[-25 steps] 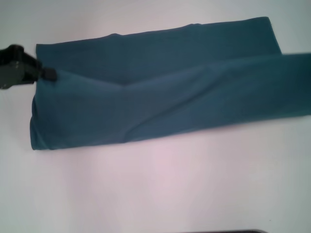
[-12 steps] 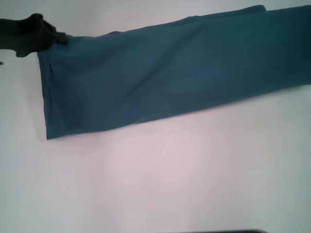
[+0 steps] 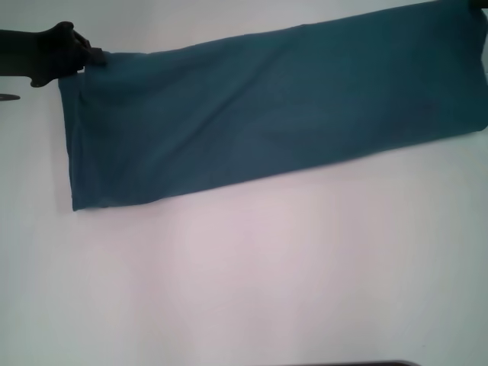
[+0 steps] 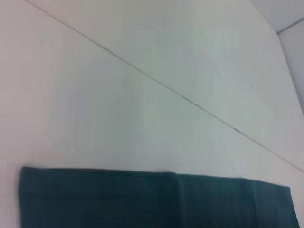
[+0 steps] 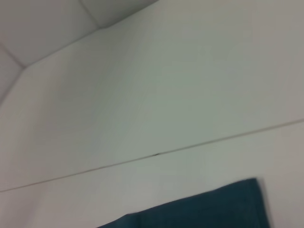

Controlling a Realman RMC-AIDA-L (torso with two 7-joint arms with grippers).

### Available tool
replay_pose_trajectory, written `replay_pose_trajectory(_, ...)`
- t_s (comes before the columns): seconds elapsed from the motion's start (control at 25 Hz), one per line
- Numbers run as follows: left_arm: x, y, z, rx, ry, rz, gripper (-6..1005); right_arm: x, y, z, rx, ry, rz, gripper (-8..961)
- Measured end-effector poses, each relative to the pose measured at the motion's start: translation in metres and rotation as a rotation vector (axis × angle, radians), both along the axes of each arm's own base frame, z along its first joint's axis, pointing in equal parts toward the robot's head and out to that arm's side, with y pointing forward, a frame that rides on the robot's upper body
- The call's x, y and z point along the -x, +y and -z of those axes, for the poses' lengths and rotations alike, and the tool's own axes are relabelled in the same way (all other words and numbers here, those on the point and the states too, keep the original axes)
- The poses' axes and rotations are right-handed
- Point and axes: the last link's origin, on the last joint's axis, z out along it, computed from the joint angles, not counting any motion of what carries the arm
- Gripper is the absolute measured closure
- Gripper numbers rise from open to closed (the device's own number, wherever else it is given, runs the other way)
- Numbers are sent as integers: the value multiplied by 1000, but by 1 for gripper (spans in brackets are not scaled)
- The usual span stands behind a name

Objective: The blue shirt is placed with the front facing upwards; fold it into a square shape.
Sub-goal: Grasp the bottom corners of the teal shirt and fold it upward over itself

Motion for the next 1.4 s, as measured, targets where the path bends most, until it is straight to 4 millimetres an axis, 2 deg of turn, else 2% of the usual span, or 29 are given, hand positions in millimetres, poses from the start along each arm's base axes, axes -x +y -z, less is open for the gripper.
replay_pose_trajectory(0.24,1,0,6,-8,-4,-11,984,8,13,18,-18,-86,-26,938)
replay_pose_trajectory(0.88,-2,13,6,-83,14,-20,979,24,48,37,-106,-210,-44,937)
replay_pose_trajectory(1.4,0,13,9,-93,20,-38,974,46,66,61,-43,-344,-106,935)
